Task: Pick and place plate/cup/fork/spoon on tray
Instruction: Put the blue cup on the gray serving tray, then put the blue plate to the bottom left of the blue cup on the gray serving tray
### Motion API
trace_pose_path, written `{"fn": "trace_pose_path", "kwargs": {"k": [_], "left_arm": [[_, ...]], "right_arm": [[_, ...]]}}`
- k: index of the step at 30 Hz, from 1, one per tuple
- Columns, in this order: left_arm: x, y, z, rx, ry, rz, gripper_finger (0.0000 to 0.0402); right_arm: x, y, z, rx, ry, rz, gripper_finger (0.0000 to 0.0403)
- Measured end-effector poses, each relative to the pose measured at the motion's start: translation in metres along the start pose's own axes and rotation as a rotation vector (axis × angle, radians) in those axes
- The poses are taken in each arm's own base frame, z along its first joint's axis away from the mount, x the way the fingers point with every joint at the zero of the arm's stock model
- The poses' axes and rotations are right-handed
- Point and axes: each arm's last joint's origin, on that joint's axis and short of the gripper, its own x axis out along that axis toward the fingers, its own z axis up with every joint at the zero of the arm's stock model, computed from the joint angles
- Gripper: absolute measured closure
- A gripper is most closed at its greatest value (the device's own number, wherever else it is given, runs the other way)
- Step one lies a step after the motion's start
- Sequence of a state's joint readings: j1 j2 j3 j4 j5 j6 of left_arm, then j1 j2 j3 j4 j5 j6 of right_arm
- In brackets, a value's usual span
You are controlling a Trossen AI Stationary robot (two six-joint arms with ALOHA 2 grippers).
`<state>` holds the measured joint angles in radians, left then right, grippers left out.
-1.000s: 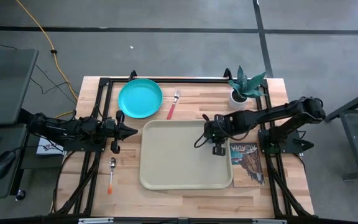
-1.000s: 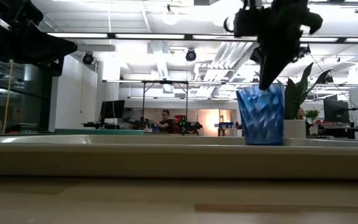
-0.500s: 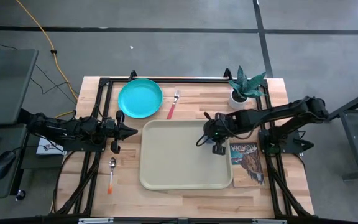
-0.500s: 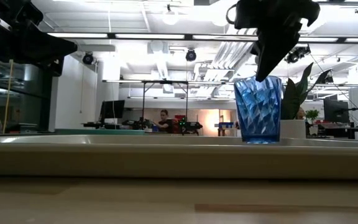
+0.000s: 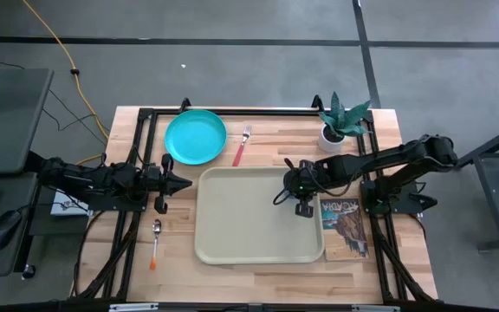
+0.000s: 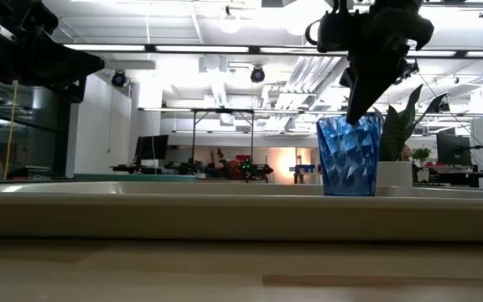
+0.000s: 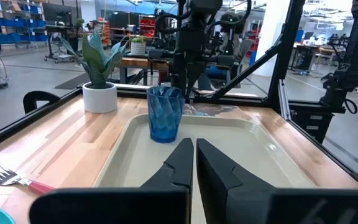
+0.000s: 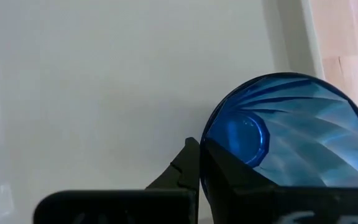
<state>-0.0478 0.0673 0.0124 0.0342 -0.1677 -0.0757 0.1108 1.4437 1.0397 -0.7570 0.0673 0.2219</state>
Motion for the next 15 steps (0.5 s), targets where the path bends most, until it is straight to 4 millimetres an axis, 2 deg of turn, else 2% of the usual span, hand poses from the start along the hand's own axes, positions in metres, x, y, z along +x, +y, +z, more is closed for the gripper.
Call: {"fn": "trace_pose_path", "kwargs": {"k": [9, 15], "left_arm": [[0.0, 0.0, 0.0001, 0.0, 0.0, 0.0, 0.0398], [0.0, 0.0, 0.0, 0.0, 0.0, 0.0, 0.0398]], "right_arm": [[0.0, -0.0008, 0.0, -0.002, -0.003, -0.029, 0.0392], [0.0004, -0.001, 0.0, 0.031, -0.004, -0.04, 0.0351]]}}
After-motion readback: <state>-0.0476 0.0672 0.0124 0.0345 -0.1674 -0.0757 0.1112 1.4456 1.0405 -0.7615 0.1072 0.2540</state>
